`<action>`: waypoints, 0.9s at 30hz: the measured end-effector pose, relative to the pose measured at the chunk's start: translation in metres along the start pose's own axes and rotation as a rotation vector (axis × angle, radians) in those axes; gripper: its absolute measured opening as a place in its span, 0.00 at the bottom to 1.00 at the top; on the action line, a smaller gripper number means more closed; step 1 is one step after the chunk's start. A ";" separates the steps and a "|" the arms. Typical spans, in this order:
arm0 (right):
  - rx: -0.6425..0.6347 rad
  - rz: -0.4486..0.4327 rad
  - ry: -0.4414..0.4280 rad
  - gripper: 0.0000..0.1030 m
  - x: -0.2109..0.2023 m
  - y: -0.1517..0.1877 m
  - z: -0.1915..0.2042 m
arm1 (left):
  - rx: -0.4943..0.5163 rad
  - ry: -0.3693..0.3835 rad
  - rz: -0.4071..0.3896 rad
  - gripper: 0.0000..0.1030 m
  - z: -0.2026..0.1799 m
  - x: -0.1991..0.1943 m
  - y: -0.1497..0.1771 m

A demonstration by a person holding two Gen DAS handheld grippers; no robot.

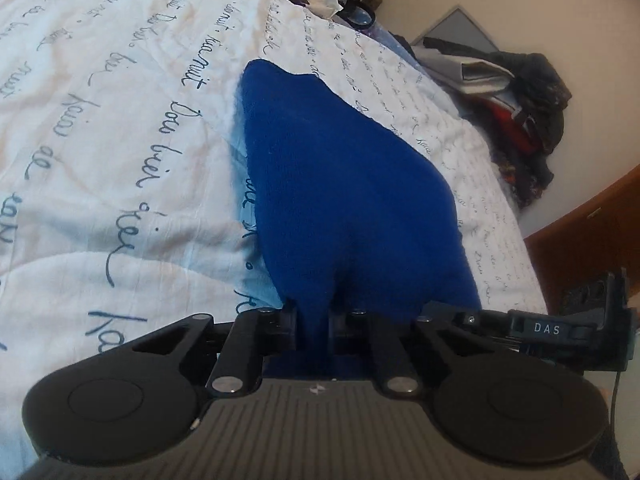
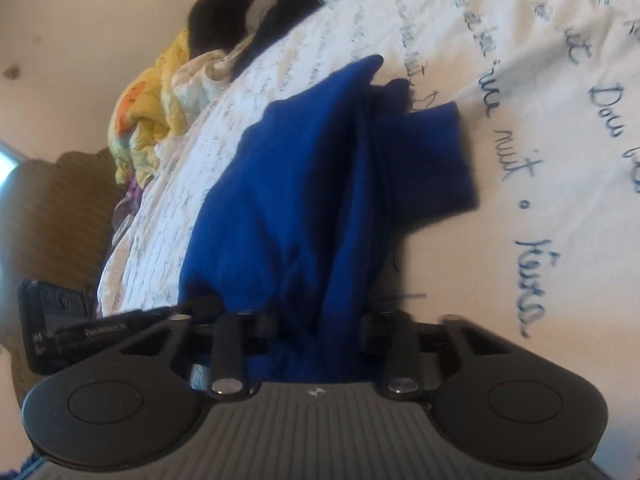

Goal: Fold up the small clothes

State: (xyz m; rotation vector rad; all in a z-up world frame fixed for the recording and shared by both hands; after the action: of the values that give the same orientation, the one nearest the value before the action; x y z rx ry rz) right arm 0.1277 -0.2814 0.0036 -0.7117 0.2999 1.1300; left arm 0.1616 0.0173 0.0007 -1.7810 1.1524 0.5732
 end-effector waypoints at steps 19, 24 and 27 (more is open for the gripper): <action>0.075 -0.226 -0.182 0.90 -0.082 0.011 0.008 | 0.065 -0.135 -0.167 0.72 0.028 -0.062 0.021; -0.028 -0.104 0.002 0.79 -0.016 -0.031 0.010 | 0.088 -0.204 -0.143 0.61 0.019 -0.010 -0.029; -0.092 -0.014 0.054 0.24 0.020 -0.023 0.014 | 0.154 -0.210 -0.159 0.15 0.012 0.006 -0.041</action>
State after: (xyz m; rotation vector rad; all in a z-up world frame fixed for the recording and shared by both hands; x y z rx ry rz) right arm 0.1550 -0.2632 0.0109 -0.8257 0.2895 1.1180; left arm 0.2016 0.0311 0.0081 -1.6217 0.8783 0.5473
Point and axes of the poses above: each gripper's, at about its wrist camera, not at the fingertips, and x roughly the way its jaws point, z to its left, y to its underside, the point moved 4 cm from there along x, roughly the way its jaws point, and after that the axes turned 6 degrees about -y, right-handed, at the moved point
